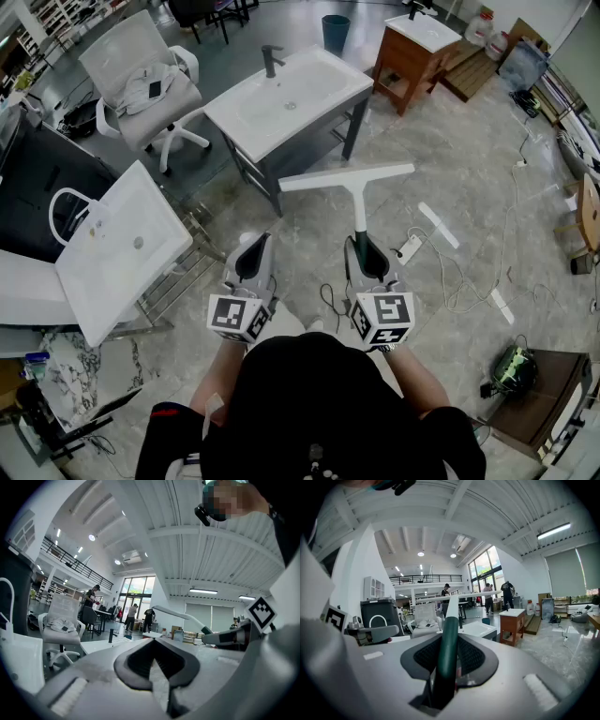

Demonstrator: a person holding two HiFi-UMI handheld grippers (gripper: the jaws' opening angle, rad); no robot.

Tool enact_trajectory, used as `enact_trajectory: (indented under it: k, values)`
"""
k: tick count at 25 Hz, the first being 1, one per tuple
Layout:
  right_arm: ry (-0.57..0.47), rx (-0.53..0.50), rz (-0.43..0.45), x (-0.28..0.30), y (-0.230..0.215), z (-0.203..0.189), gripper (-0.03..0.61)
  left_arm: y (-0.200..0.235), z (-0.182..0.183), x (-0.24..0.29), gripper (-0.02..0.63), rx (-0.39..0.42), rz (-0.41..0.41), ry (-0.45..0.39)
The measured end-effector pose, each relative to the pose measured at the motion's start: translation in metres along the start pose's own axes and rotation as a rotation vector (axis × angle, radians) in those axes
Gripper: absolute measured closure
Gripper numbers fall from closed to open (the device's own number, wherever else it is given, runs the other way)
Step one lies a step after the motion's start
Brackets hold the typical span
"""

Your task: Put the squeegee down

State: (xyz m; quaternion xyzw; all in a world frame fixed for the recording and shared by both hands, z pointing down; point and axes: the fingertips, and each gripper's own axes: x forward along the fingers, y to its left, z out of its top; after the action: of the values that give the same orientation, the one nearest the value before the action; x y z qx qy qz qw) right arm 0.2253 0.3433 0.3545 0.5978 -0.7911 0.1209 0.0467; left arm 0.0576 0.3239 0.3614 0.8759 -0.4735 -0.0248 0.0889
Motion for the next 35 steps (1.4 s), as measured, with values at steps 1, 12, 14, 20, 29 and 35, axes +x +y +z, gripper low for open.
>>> enact_trajectory:
  k: [1,12,14,20,29,35]
  values:
    - [-0.007,0.002,-0.007,-0.003,0.001,0.002,0.485,-0.001,0.003,-0.002,0.612,0.003,0.000,-0.002]
    - [-0.004,0.002,0.025,-0.026,0.017,-0.006,0.485,-0.024,0.003,-0.030,0.612,0.040,0.012,-0.013]
    - [-0.002,-0.001,0.035,-0.028,0.020,-0.007,0.485,-0.022,0.005,-0.033,0.612,0.043,0.023,-0.017]
    - [-0.008,0.008,0.052,-0.034,0.018,-0.009,0.483,-0.025,0.004,-0.038,0.612,0.040,0.042,-0.024]
    - [0.007,0.007,0.068,-0.036,0.011,-0.017,0.483,-0.034,-0.008,-0.038,0.612,0.024,0.053,-0.020]
    - [0.013,0.002,0.073,-0.010,0.010,-0.016,0.483,-0.012,-0.007,-0.020,0.612,0.015,0.062,-0.032]
